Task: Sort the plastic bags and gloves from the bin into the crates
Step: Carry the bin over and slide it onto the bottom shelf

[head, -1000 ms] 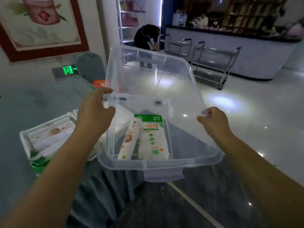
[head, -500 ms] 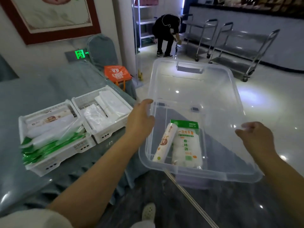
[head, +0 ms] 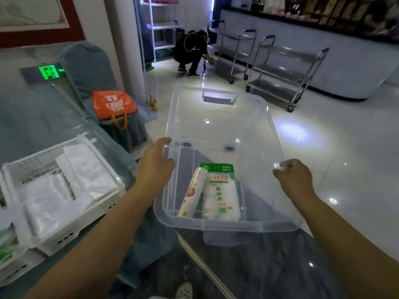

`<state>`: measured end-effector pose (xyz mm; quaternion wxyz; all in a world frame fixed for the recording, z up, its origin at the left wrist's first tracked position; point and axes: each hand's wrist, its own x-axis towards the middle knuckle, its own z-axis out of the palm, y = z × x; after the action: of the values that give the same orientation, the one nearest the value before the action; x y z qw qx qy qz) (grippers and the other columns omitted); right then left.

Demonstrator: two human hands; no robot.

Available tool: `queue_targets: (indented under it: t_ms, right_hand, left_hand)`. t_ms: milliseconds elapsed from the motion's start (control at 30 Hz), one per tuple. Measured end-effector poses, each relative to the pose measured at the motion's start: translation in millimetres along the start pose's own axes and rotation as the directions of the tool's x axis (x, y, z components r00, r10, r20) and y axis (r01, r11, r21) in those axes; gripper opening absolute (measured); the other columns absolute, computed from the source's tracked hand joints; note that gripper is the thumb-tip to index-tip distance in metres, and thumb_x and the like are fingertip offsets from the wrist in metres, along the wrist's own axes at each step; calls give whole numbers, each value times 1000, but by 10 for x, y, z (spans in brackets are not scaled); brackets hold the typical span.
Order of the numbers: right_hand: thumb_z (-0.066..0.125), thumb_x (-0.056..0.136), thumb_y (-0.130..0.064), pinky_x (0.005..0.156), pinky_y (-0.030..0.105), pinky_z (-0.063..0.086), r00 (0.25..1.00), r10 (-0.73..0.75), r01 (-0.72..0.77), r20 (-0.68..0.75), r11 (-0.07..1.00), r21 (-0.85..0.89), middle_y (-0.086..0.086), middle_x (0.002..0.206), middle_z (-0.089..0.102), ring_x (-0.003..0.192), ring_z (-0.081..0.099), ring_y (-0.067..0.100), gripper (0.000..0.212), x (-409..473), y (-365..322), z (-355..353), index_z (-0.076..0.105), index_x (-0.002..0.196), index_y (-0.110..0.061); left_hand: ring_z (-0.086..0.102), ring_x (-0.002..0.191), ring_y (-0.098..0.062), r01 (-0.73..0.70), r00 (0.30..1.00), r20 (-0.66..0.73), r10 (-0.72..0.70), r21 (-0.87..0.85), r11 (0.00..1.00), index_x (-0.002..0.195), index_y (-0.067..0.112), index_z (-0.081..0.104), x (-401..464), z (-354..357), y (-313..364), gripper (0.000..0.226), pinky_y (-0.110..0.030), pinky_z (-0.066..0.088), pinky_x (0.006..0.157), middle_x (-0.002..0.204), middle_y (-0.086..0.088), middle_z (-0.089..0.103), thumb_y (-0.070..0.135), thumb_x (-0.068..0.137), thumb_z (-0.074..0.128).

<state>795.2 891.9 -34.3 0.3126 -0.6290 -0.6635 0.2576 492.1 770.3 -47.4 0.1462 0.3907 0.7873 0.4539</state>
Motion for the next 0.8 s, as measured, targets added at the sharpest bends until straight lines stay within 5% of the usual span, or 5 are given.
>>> queue_targets:
  t_ms: [367, 533, 800]
  right_hand:
    - [65, 83, -20, 51, 15, 31, 994, 94, -96, -55, 995, -37, -9, 77, 49, 64, 46, 1, 20, 1881, 304, 503, 48, 91, -21]
    - [65, 84, -21, 65, 23, 37, 993, 116, -117, -26, 991, -60, -1, 90, 54, 73, 52, 12, 22, 2911, 518, 740, 56, 102, -12]
    - [64, 83, -13, 58, 22, 35, 992, 57, -55, 110, 998, -17, 4, 95, 54, 80, 52, 18, 29, 4921, 477, 1021, 56, 110, -4]
  left_hand:
    - [58, 101, -24, -28, 993, 119, 22, 54, 998, 123, 35, 46, 1682, 1146, 328, 47, -46, 56, 78, 123, 0, 57, 15, 83, 59]
    - [58, 83, -13, -4, 989, 145, -8, 80, 997, 125, 34, 44, 2444, 1872, 363, 50, -20, 45, 53, 122, -1, 56, 14, 81, 59]
    - [55, 103, -26, 139, 988, 54, -145, 105, 985, 129, 35, 38, 3782, 2958, 716, 57, -34, 47, 71, 128, -6, 52, 16, 82, 63]
